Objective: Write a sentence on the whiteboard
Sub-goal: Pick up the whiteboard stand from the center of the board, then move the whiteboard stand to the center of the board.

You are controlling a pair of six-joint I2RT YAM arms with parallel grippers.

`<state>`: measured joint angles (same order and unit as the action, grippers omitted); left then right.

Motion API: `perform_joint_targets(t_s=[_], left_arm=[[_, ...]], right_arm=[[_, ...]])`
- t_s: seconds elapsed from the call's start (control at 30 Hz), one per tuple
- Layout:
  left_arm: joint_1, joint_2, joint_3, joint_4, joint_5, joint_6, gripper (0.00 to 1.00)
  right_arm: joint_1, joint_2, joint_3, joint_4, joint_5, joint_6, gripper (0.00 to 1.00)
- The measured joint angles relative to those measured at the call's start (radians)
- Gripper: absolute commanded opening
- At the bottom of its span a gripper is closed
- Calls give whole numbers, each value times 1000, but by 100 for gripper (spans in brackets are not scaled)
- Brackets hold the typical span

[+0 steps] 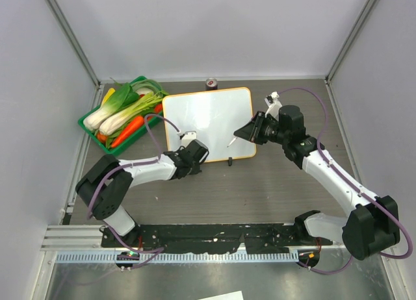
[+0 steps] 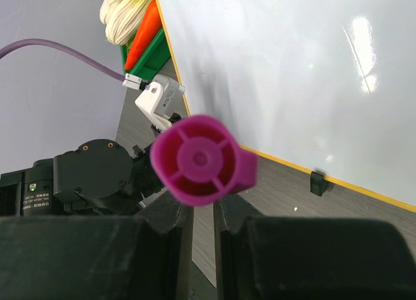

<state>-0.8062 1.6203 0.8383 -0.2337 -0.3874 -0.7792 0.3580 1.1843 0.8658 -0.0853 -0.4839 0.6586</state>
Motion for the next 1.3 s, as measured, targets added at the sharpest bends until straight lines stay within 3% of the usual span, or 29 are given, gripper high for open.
perform_joint_targets(t_s=[0.3,0.83,1.0,1.13,1.3], left_arm=[[-61,-13,-13,-11,-22,-60,0],[-344,-1,40,-156,-29,-291,0],[-385,37,100,-229,-10,-329,0],[-390,54,127,-260,-3,-340,9],[-392,67,143,-269,6,-329,12]], right_arm=[[0,-4,0,-2,2,-2,2],[-1,-142,-35,-56,32,-33,2],[-1,-152,-47,-75,42,-48,1],[-1,-159,-51,-85,54,-59,1],[-2,-168,-51,-100,68,-71,1]])
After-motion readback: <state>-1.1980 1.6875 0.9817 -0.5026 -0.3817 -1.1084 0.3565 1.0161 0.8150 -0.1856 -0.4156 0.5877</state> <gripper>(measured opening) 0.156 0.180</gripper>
